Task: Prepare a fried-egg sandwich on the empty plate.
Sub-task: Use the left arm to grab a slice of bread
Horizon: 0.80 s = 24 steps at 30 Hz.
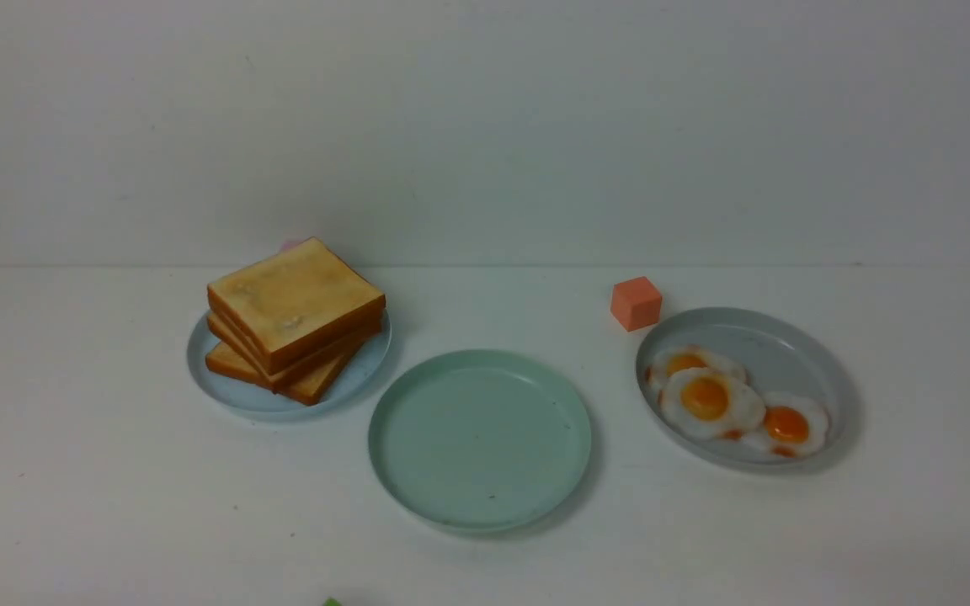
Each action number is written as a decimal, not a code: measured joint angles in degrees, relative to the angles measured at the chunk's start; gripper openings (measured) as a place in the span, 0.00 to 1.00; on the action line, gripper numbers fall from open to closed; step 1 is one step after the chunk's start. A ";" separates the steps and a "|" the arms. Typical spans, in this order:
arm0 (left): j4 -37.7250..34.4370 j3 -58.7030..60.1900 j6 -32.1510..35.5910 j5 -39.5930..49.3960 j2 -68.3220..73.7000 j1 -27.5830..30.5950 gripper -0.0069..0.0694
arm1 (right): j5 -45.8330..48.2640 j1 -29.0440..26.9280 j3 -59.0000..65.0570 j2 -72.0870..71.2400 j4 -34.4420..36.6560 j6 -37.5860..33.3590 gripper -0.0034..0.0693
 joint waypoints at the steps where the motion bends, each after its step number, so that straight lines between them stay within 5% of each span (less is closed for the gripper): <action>1: 0.00 0.00 0.00 0.00 0.00 0.00 0.18 | 0.00 0.00 0.00 0.00 0.00 0.00 0.38; 18: -0.07 0.05 -0.06 -0.99 0.00 0.00 0.19 | 0.00 0.00 0.00 0.00 0.00 0.00 0.38; 24: -14.17 0.04 -8.40 -10.24 0.00 0.00 0.20 | 0.00 0.00 0.00 0.00 0.00 0.00 0.38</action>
